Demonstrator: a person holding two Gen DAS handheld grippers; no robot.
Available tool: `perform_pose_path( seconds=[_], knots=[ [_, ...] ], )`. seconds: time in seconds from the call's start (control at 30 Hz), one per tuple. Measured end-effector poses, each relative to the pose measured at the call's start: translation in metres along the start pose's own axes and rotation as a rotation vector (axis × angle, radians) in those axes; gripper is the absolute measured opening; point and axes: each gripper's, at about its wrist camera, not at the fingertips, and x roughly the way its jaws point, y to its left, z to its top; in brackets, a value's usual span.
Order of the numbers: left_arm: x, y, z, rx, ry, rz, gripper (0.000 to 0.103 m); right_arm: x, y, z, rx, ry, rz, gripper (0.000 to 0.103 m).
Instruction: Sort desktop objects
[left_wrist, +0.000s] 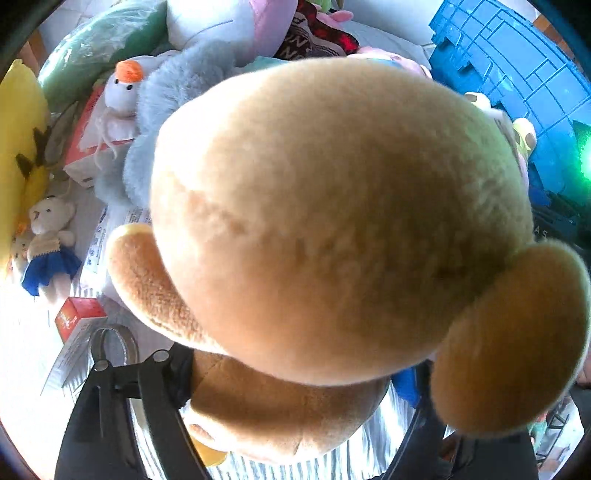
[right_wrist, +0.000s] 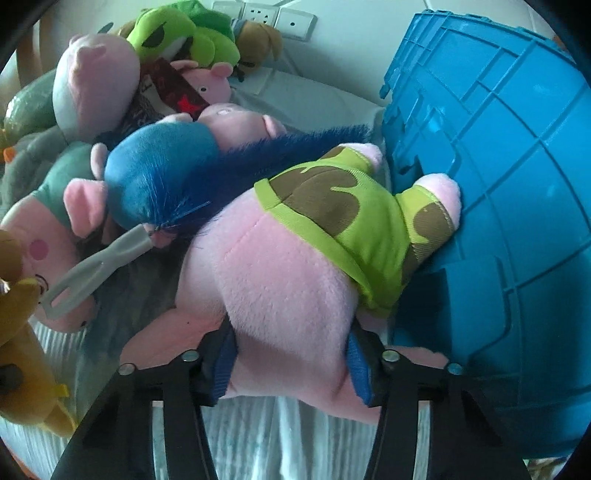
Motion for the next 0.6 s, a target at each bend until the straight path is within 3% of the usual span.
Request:
perform_pose_path(
  seconds=[0.37, 0.43, 0.6],
  knots=[
    [-0.033, 0.009, -0.003, -0.009, -0.050, 0.030, 0.078, -0.017, 0.001, -0.007, 0.030, -0.029, 0.037, 0.027],
    [-0.038, 0.012, -0.003, -0.016, -0.060, 0.035, 0.078, -0.022, -0.005, -0.011, 0.036, -0.038, 0.029, 0.008],
    [-0.048, 0.010, -0.002, -0.017, -0.073, 0.039, 0.078, -0.027, -0.012, -0.014, 0.044, -0.030, 0.026, 0.006]
  ],
)
